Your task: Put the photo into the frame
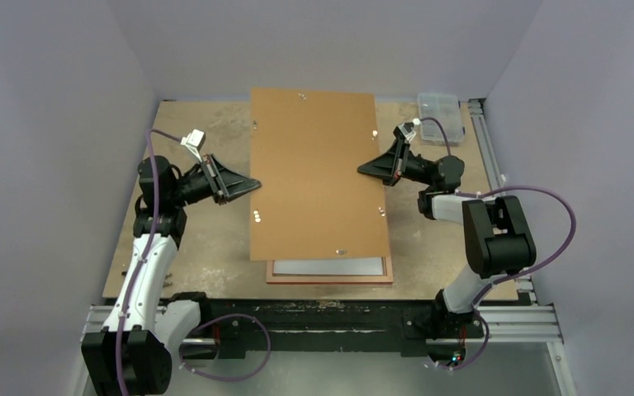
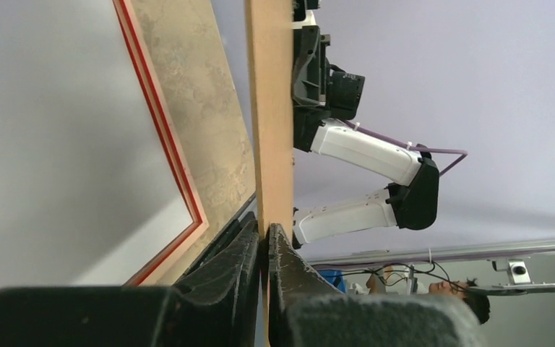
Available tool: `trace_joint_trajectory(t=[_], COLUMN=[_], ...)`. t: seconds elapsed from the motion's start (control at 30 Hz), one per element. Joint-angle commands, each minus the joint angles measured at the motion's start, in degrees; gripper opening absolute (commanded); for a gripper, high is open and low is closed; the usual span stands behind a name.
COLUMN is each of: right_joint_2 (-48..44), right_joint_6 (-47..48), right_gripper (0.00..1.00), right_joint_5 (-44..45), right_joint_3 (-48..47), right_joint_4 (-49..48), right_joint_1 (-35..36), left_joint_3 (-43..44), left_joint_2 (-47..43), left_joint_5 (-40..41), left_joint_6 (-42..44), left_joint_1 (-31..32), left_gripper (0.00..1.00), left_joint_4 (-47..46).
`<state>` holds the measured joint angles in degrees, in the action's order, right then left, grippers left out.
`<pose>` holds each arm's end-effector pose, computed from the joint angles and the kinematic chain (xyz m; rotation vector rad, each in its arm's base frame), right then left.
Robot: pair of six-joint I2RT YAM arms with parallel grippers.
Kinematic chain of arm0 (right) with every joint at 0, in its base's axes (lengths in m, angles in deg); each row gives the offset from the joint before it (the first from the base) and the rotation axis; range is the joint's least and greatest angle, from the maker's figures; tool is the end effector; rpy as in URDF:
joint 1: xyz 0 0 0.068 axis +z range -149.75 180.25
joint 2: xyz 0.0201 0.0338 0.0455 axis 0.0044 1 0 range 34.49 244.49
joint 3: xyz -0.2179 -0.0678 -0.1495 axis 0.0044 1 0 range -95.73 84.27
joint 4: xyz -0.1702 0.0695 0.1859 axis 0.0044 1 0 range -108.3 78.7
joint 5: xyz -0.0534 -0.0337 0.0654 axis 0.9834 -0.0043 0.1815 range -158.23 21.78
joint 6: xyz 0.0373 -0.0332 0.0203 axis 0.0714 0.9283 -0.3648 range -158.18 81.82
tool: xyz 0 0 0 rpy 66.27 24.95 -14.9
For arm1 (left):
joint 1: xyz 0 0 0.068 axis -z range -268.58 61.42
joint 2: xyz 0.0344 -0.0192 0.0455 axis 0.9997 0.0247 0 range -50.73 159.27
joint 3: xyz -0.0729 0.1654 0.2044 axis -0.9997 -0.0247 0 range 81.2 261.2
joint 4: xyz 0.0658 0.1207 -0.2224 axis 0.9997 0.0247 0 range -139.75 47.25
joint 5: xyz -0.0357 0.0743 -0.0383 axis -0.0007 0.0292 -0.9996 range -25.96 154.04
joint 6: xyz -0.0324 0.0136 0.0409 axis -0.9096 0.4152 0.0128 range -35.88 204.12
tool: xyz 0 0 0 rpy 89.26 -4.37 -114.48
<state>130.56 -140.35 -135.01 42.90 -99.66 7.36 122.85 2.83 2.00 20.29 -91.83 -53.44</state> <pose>0.3106 0.0716 0.2502 0.0200 1.8170 2.1153 0.2065 -0.0198 0.3212 -0.2050 1.9399 -1.6540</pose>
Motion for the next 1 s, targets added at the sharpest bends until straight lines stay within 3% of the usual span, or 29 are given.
trace_joint_trajectory(t=[0.0, 0.13, 0.23, 0.33, 0.43, 0.47, 0.53, 0.8, 0.97], right_joint_2=[-1.22, -1.79, -4.17, -9.90, -15.90, -17.01, -18.43, -19.78, -18.99], right_joint_6=[-5.94, -4.60, 1.11, 16.90, 48.42, 57.88, 64.14, 66.26, 67.25], right_gripper=[0.03, 0.00, 0.00, 0.00, 0.00, 0.00, 0.00, 0.00, 0.00], right_joint_5=[-1.07, -1.80, -2.28, -1.64, 5.04, 8.57, 11.90, 17.12, 17.87], right_joint_3=[-1.47, -1.83, -2.25, -3.59, -12.39, -14.92, -18.79, -19.90, -19.48], right_joint_4=[-14.47, -11.61, -3.41, 23.17, 68.29, 80.94, 89.72, 99.15, 100.59], right_joint_1=[0.40, 0.36, 0.36, 0.35, 0.33, 0.37, 0.50, -1.05, -1.14], left_joint_3=[0.70, 1.27, 2.07, 3.41, 5.08, 5.60, 6.09, 4.66, 0.81], left_joint_2=[0.49, 0.86, 1.26, 1.21, 1.49, 1.73, 2.37, 7.25, 13.17], left_joint_5=[0.44, 1.66, 3.08, 5.78, 9.73, 11.70, 15.02, 29.96, 33.13], left_joint_6=[4.67, 7.44, 10.30, 14.24, 18.84, 20.51, 23.16, 29.12, 29.12], left_joint_1=[0.13, 0.15, 0.10, 0.17, 0.15, 0.09, 0.15, 2.67, 8.02], left_gripper=[0.11, 0.40, 0.73, 0.90, 0.99, 1.00, 1.00, 0.93, 0.83], left_joint_4=[1.41, 5.29, 9.80, 15.96, 23.24, 25.83, 30.01, 38.08, 32.85])
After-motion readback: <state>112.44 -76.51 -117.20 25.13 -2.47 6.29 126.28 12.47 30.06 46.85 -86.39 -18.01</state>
